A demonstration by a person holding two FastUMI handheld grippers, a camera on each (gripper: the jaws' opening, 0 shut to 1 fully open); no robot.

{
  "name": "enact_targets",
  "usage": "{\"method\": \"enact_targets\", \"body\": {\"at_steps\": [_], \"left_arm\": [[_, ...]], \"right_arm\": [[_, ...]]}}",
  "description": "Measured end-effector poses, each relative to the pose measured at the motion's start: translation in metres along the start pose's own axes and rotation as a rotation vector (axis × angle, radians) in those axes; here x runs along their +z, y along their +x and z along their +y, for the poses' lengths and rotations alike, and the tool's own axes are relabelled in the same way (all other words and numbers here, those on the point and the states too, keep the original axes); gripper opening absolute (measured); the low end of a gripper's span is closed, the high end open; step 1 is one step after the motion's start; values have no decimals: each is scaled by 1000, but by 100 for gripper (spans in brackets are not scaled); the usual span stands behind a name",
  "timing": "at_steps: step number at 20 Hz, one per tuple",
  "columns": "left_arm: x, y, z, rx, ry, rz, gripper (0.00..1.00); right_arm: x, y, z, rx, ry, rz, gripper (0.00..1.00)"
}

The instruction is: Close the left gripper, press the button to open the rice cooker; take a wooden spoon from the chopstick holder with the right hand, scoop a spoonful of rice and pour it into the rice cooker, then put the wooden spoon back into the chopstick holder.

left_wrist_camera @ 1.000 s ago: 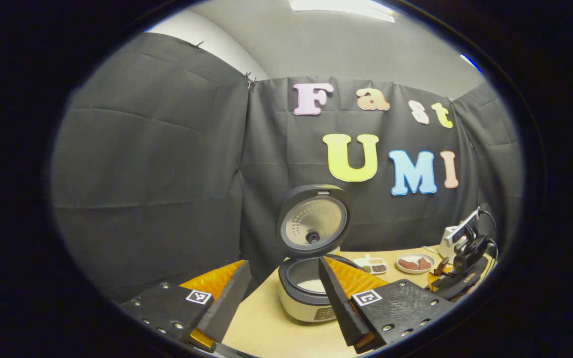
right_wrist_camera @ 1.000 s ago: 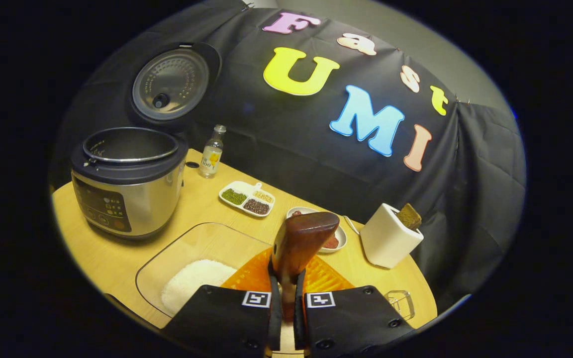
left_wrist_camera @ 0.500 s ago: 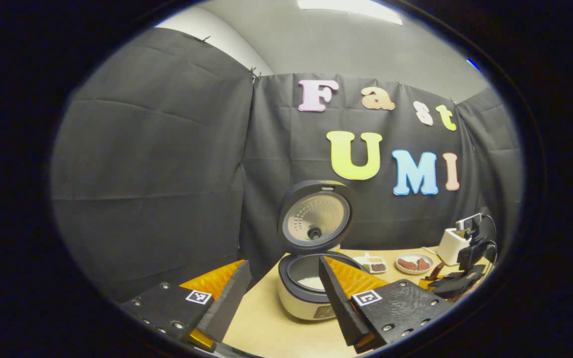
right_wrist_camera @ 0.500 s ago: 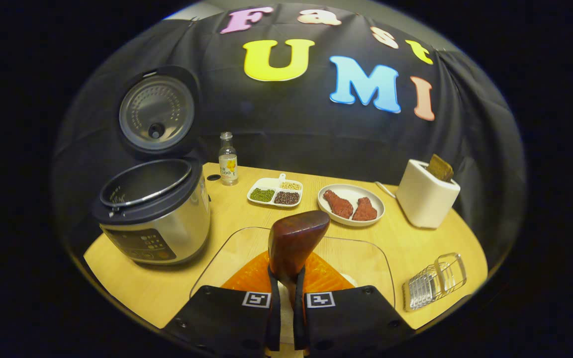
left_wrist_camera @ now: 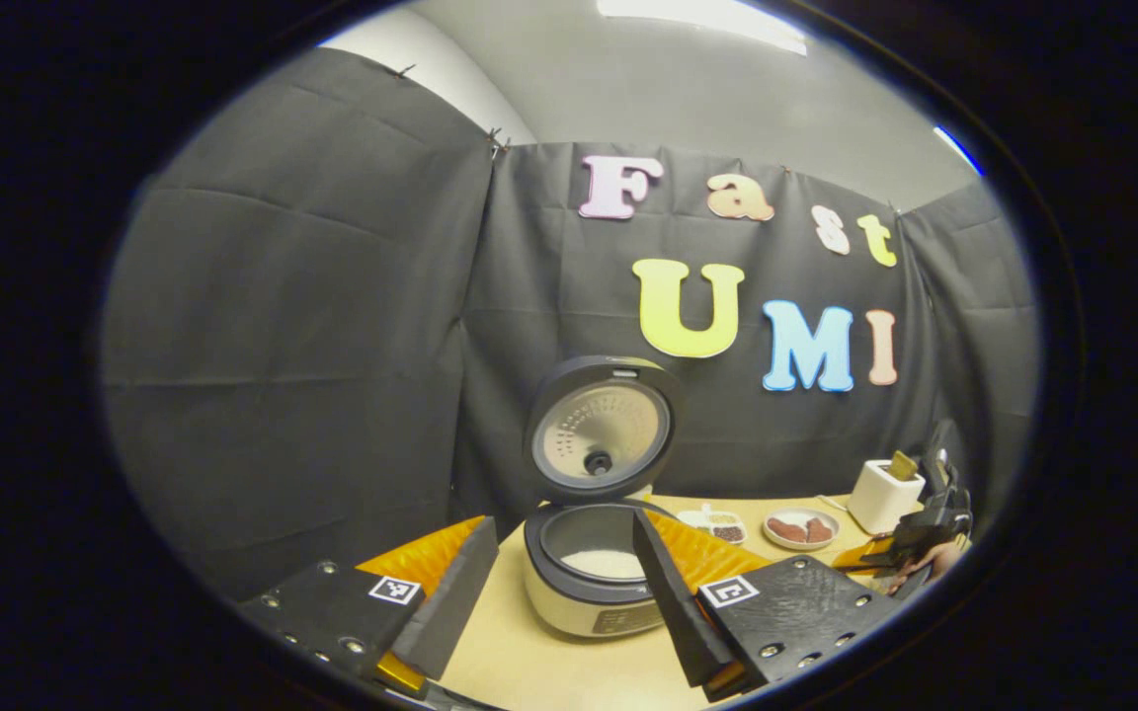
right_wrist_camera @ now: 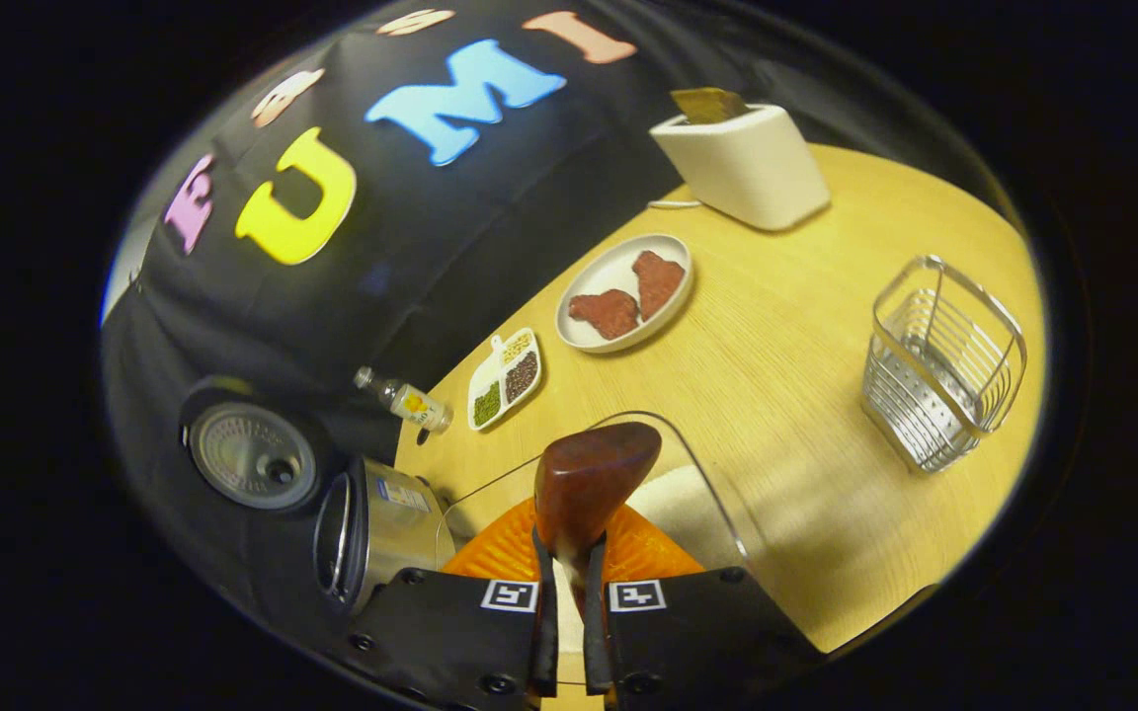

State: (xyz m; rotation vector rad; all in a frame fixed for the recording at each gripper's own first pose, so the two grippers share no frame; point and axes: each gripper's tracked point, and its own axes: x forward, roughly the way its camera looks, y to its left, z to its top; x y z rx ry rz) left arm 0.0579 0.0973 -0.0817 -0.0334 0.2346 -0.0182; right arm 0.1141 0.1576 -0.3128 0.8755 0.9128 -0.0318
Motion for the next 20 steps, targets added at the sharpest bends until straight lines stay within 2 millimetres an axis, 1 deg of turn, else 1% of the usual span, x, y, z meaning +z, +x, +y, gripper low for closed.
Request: {"method": "enact_targets", "body": {"at_steps": [1, 2, 3, 4, 5, 6, 7, 8, 9, 10, 11, 12, 14, 15, 16, 17, 19, 20], "left_arm": [[-2, 1, -2, -2, 1, 2, 87], [-3, 1, -3, -2, 3, 5, 87], [-4, 2, -5, -4, 3, 8, 87], [-4, 3, -7, -7, 0, 10, 87], [-4, 4, -9, -11, -3, 10, 87], [-6, 5, -10, -14, -5, 11, 87], [-7, 5, -10, -17, -6, 13, 87], [-9, 5, -10, -16, -8, 15, 87], [-11, 6, -8, -15, -10, 17, 87], [-11, 7, -5, -11, -13, 18, 87], [-12, 6, -1, -5, -17, 17, 87], [-12, 4, 4, 2, -22, 16, 87], [-13, 2, 14, 20, -37, 18, 87], [-15, 1, 20, 31, -42, 18, 87], [-15, -1, 26, 42, -44, 17, 87], [-15, -6, 32, 54, -44, 17, 81], [-18, -12, 43, 76, -42, 21, 80], [-19, -15, 49, 88, -42, 22, 87]], "right_arm": [[4, -3, -4, 14, 70, 10, 12], [9, -7, -4, 40, 139, 13, 9], [15, -12, -3, 62, 194, 11, 12], [22, -13, -1, 86, 240, 9, 12], [26, -17, 3, 102, 267, 5, 12], [33, -19, 6, 116, 285, 2, 16], [39, -22, 10, 131, 295, -5, 12], [44, -25, 17, 149, 307, -11, 12], [50, -29, 26, 173, 319, -15, 12], [54, -30, 37, 197, 336, -15, 8], [56, -33, 47, 223, 353, -11, 9], [58, -37, 58, 251, 372, -4, 12], [55, -36, 86, 299, 391, 16, 12], [53, -32, 100, 318, 390, 28, 8], [51, -27, 115, 338, 383, 38, 12], [47, -21, 132, 355, 369, 48, 12], [34, -8, 162, 386, 334, 75, 12], [28, -1, 177, 400, 315, 89, 12]]}}
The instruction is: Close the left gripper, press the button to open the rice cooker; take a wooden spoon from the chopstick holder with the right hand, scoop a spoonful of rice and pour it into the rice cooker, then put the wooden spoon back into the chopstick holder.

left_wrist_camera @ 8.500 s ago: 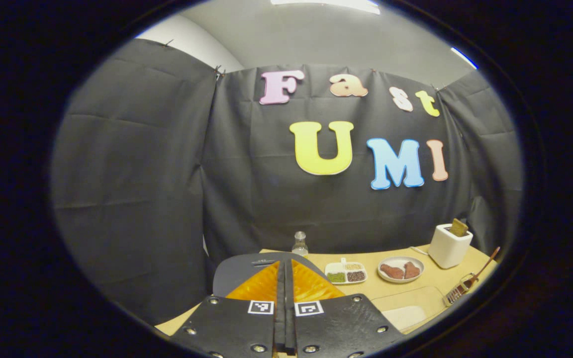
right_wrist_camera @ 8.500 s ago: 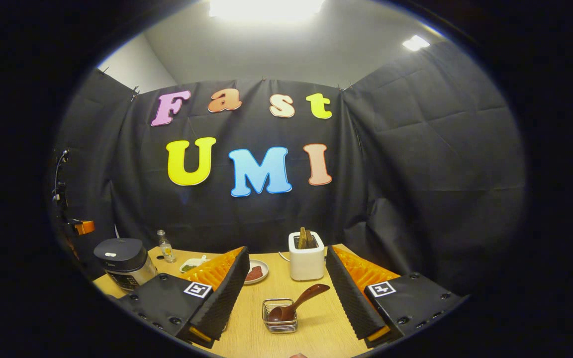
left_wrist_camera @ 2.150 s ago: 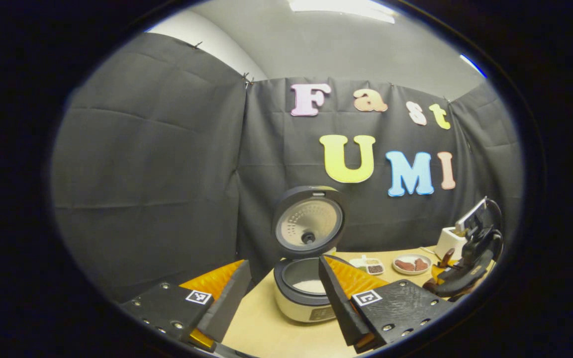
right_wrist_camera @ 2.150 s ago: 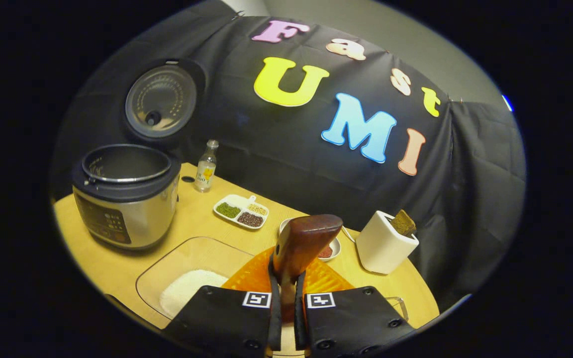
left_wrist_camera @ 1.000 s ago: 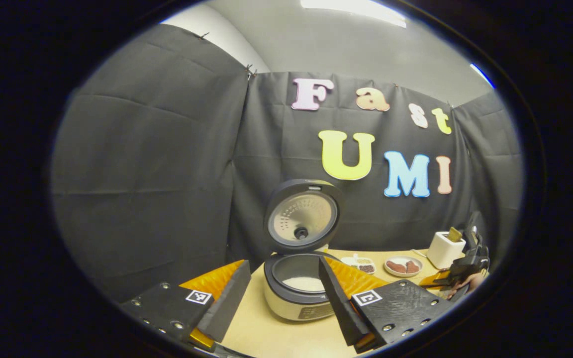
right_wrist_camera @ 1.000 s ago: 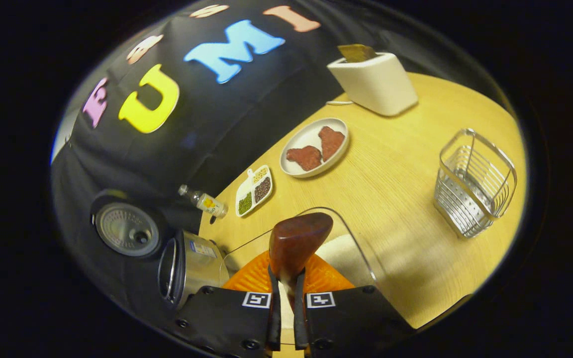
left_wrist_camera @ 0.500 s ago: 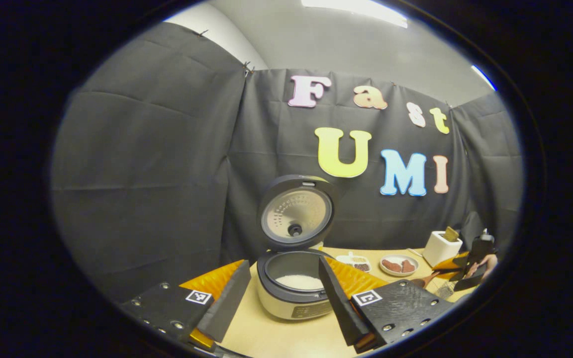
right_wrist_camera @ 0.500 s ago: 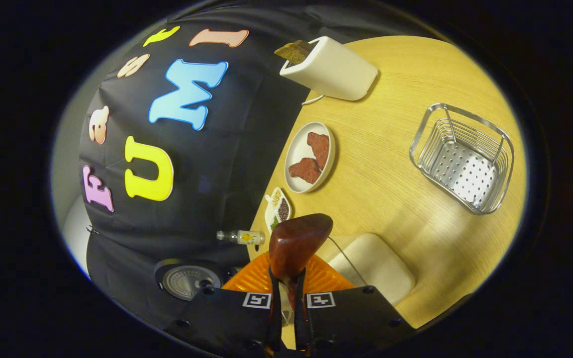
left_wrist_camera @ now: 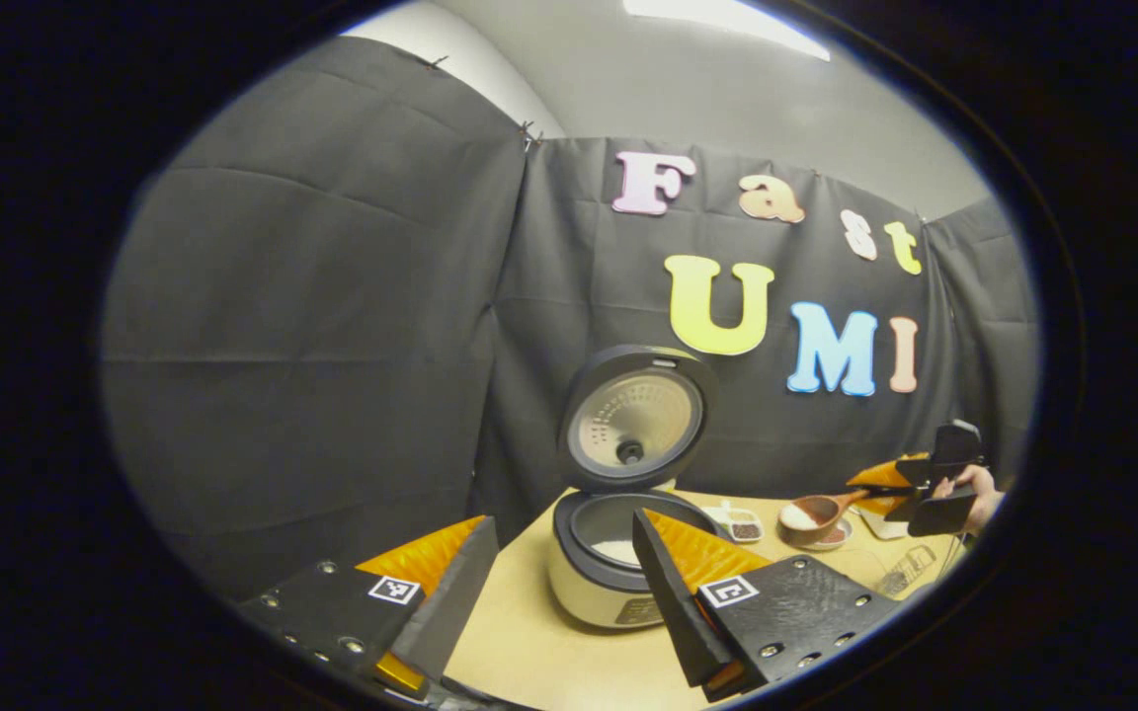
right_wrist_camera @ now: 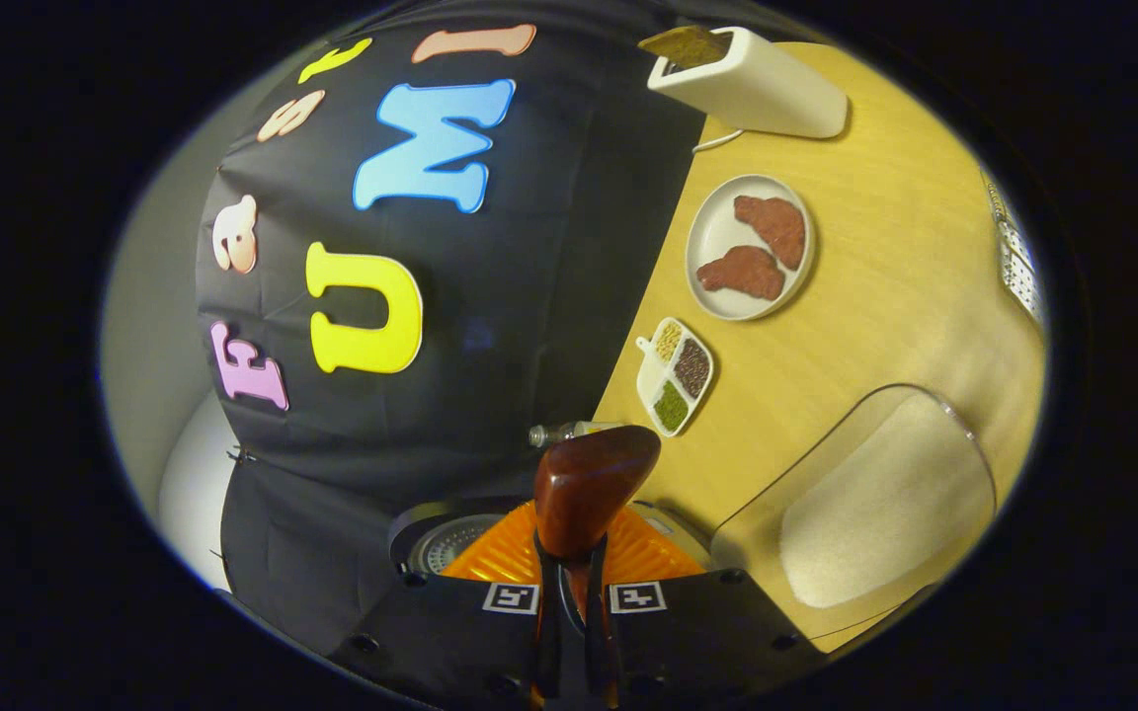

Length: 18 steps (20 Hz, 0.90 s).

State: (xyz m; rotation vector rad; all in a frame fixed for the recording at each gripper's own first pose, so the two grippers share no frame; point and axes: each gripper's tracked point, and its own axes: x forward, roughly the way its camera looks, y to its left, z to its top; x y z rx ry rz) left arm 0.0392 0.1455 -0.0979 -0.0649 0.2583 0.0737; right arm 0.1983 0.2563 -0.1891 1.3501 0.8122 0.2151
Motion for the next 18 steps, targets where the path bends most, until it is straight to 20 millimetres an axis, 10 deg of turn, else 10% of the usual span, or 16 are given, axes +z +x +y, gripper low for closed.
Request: {"method": "enact_targets", "body": {"at_steps": [11, 18], "left_arm": [[-23, -19, 52, 111, -45, 31, 81], [-32, -27, 70, 153, -82, 49, 81]], "right_arm": [[-98, 118, 39, 6, -329, 101, 16], [-142, 136, 43, -1, -797, 112, 12]]}}
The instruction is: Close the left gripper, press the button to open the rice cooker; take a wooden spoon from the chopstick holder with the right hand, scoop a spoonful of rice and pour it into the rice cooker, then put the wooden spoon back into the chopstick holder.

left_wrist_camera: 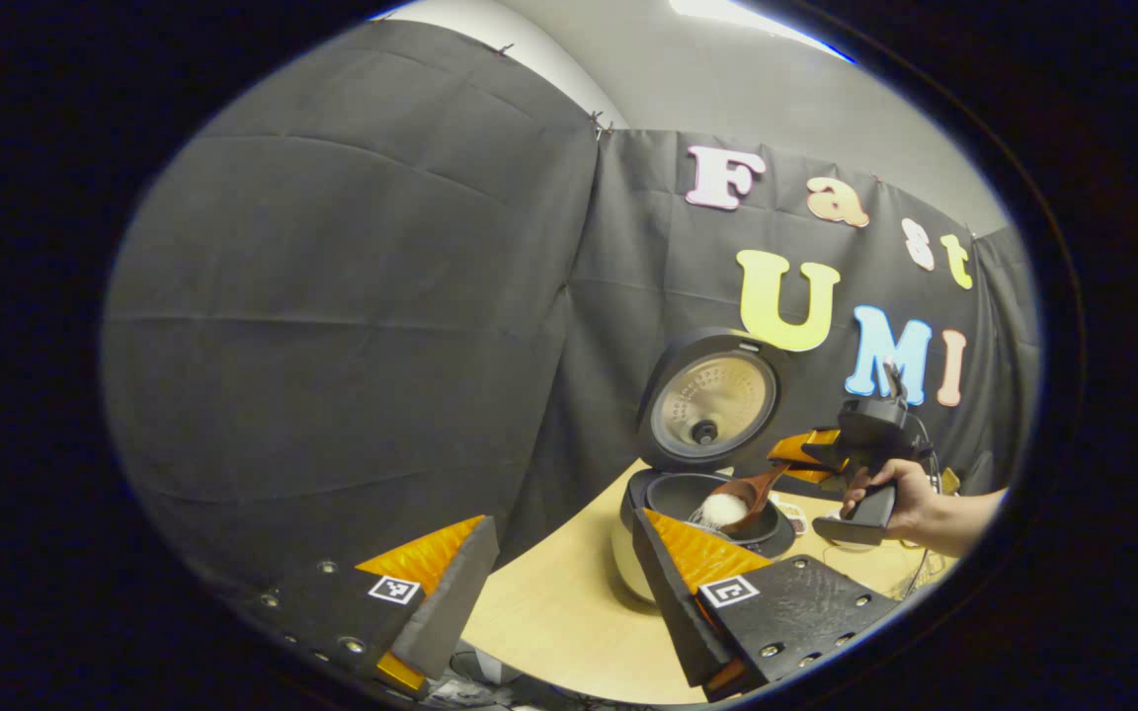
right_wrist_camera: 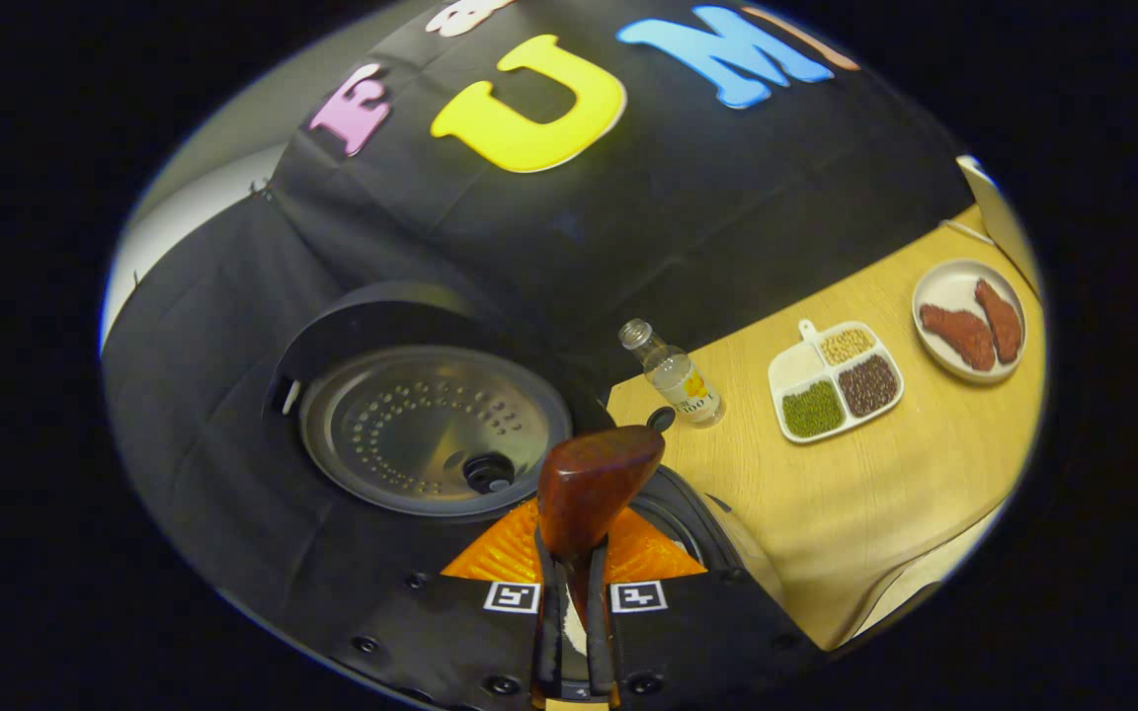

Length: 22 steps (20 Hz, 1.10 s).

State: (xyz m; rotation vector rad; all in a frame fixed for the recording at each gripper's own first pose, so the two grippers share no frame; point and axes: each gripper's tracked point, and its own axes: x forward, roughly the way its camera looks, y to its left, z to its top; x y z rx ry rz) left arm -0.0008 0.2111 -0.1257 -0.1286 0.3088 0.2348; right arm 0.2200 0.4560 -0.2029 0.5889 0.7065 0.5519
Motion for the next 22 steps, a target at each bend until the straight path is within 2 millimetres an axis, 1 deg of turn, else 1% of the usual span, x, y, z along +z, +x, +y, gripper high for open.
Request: {"method": "enact_targets", "body": {"at_steps": [1, 2, 3, 7, 9, 11, 12, 13, 14, 15, 16, 17, 18, 19, 20, 21, 22], "left_arm": [[0, 0, 1, 1, -5, 1, 81], [0, 2, 1, 1, -11, 1, 87], [-2, 3, 1, 0, -15, 2, 87], [-4, 9, 0, -3, -26, 12, 87], [-5, 12, -1, -6, -31, 14, 87], [-7, 15, -2, -3, -30, 18, 87], [-8, 16, -2, -1, -31, 22, 81], [-10, 16, -1, 1, -33, 27, 81], [-11, 17, 0, 3, -36, 31, 87], [-13, 17, 1, 7, -37, 35, 87], [-12, 17, 2, 11, -35, 40, 87], [-13, 17, 2, 13, -33, 43, 81], [-10, 16, 2, 14, -30, 41, 81], [-9, 13, 2, 13, -27, 40, 87], [-9, 11, 1, 12, -24, 39, 87], [-8, 10, -2, 11, -17, 39, 87], [-5, 8, -5, 7, -6, 35, 87]], "right_arm": [[1, 0, 7, 0, -84, -14, 12], [1, -1, 12, 2, -164, -28, 7], [0, -3, 20, 9, -241, -41, 12], [0, -6, 44, 41, -520, -87, 12], [-1, -9, 53, 35, -687, -115, 12], [-4, -9, 61, 30, -862, -146, 12], [-4, -10, 65, 30, -936, -159, 12], [-5, -14, 70, 28, -996, -171, 12], [-5, -16, 71, 27, -1054, -183, 8], [-5, -16, 71, 24, -1112, -196, 12], [-7, -18, 72, 18, -1169, -208, 12], [-9, -18, 74, 11, -1223, -217, 12], [-9, -18, 74, 5, -1267, -225, 12], [-9, -18, 74, -4, -1300, -233, 12], [-8, -20, 73, -8, -1309, -238, 12], [-9, -20, 73, -9, -1287, -241, 12], [-7, -23, 71, -8, -1236, -238, 9]]}}
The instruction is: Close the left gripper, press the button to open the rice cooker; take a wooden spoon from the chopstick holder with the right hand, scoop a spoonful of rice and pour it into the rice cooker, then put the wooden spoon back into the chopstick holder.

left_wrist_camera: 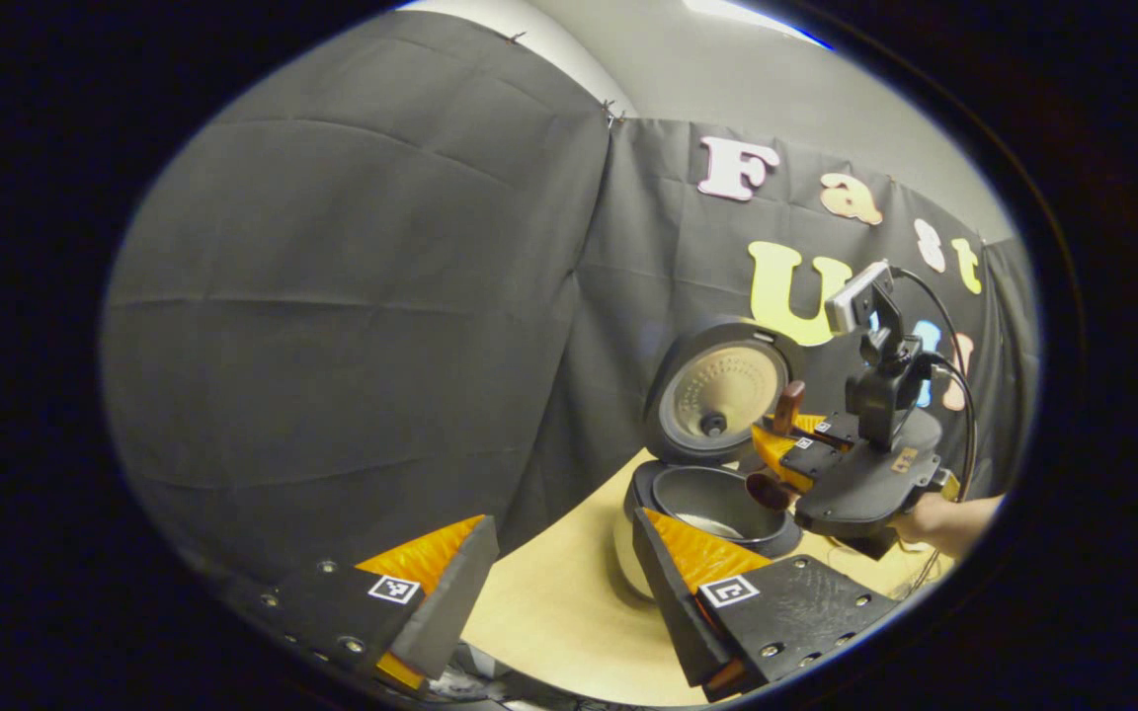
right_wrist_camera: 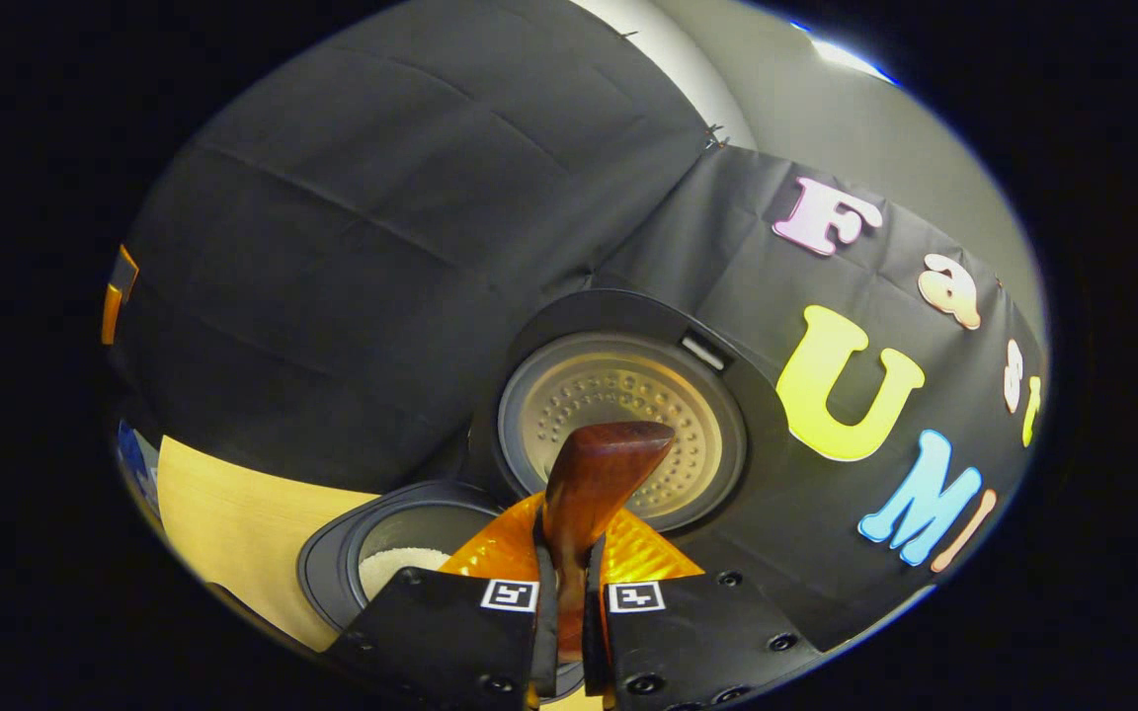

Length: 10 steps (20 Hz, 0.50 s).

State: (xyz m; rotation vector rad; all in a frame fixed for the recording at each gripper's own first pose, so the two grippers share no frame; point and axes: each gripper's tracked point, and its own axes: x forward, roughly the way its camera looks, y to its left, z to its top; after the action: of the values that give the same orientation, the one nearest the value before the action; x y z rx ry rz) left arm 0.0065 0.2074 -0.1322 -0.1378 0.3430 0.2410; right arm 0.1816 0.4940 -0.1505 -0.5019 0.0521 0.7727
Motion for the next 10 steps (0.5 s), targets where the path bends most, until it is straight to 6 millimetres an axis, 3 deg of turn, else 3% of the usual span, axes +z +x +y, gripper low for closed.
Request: {"method": "enact_targets", "body": {"at_steps": [2, 5, 6, 10], "left_arm": [[9, -4, -11, -17, 29, -16, 87], [22, -7, -31, -53, 69, -38, 87], [25, -7, -39, -67, 79, -43, 81], [31, -5, -73, -139, 89, -58, 81]], "right_arm": [[0, -9, -14, -17, 152, 17, 12], [1, -22, -53, -41, 424, 20, 12], [0, -29, -67, -58, 505, 21, 10], [-12, -76, -127, -154, 782, 3, 12]]}}
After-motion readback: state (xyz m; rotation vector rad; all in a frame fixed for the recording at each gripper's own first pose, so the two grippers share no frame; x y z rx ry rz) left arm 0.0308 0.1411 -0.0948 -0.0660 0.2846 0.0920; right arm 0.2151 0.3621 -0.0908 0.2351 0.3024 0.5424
